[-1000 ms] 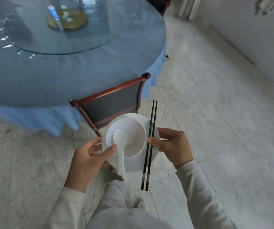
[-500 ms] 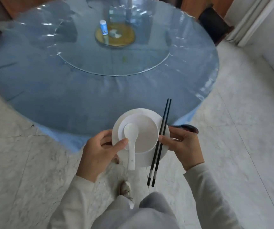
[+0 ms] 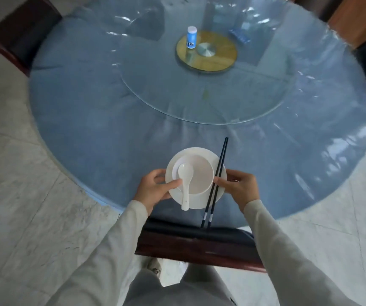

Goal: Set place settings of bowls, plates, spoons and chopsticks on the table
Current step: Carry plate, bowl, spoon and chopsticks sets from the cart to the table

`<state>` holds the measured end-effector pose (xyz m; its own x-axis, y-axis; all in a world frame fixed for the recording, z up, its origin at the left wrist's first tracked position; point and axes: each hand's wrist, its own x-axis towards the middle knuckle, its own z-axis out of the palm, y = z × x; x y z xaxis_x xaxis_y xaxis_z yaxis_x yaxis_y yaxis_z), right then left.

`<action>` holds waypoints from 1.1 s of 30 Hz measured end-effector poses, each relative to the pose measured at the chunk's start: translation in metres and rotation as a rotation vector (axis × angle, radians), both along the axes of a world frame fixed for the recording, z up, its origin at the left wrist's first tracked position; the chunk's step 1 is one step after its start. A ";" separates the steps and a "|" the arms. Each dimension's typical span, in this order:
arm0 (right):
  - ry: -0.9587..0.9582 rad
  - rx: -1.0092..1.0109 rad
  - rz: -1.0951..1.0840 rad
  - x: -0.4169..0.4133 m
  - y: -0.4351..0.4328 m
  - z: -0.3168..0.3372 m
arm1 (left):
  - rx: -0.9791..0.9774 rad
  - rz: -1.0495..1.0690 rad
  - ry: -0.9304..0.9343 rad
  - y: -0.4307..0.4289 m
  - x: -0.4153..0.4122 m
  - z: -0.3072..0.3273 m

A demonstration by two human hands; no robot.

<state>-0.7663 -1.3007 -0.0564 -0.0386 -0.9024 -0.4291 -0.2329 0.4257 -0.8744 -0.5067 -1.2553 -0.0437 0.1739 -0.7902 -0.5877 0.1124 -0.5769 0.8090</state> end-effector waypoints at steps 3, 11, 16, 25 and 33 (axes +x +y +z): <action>0.052 0.073 0.034 0.003 -0.024 -0.022 | 0.043 0.021 -0.023 -0.017 0.000 -0.018; 0.257 0.226 0.108 0.006 -0.052 -0.065 | 0.171 0.025 -0.083 -0.045 -0.001 -0.057; 0.373 0.244 0.165 -0.001 -0.058 -0.081 | 0.216 -0.001 -0.137 -0.049 -0.010 -0.073; 0.417 0.247 0.225 0.005 -0.062 -0.076 | 0.223 0.018 -0.274 -0.047 -0.015 -0.078; 0.428 0.190 0.112 0.003 -0.061 -0.060 | 0.195 -0.034 -0.433 -0.045 -0.011 -0.065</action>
<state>-0.7629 -1.3614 -0.1165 -0.1547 -0.8183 -0.5536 -0.6085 0.5204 -0.5991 -0.5173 -1.3002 -0.1092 0.4115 -0.6818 -0.6048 -0.2330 -0.7202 0.6534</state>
